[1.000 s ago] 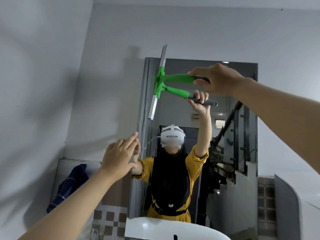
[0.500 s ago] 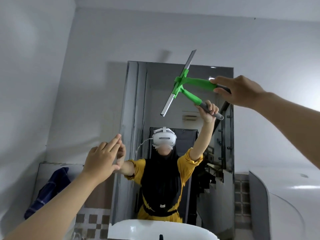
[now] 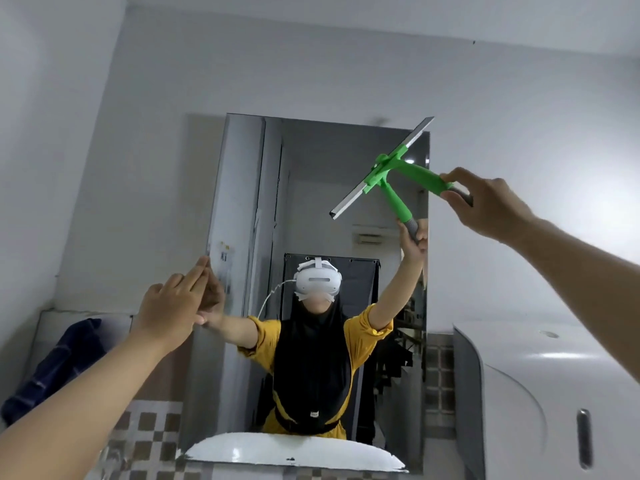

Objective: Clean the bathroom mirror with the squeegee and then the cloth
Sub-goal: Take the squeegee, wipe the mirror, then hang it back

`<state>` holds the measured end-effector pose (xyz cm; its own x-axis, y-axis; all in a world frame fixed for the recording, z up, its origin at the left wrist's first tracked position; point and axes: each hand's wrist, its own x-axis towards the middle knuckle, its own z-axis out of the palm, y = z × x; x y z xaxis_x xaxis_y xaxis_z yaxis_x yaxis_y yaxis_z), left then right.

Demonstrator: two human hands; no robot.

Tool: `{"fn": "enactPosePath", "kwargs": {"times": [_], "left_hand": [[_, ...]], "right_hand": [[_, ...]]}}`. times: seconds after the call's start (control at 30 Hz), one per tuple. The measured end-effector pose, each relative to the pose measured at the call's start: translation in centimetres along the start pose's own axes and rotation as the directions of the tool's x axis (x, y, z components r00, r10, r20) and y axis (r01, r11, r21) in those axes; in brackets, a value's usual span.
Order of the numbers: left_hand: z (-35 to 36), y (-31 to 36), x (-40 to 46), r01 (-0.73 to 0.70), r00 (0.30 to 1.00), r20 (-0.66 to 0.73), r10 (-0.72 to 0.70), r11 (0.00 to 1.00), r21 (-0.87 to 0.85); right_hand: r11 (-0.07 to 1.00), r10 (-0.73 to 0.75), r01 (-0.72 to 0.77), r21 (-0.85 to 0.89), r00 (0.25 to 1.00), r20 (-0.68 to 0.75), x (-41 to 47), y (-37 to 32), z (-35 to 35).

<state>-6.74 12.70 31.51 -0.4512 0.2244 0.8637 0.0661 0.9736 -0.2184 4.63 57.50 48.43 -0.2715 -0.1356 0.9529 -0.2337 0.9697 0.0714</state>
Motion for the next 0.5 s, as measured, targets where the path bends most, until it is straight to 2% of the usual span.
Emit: {"fn": "enactPosePath", "kwargs": {"times": [0.1, 0.3, 0.5], "left_hand": [[0.3, -0.1, 0.0, 0.007, 1.0, 0.027, -0.007, 1.0, -0.004], [0.4, -0.4, 0.0, 0.012, 1.0, 0.029, -0.012, 1.0, -0.027], [0.8, -1.3, -0.1, -0.002, 1.0, -0.021, -0.001, 0.99, -0.138]], "right_hand": [[0.998, 0.03, -0.029, 0.058, 0.999, -0.03, -1.0, -0.6, 1.2], [0.974, 0.18, -0.176, 0.144, 0.983, -0.016, -2.2, -3.0, 2.1], [0.91, 0.357, -0.345, 0.23, 0.934, -0.01, -3.2, -7.4, 4.0]]}}
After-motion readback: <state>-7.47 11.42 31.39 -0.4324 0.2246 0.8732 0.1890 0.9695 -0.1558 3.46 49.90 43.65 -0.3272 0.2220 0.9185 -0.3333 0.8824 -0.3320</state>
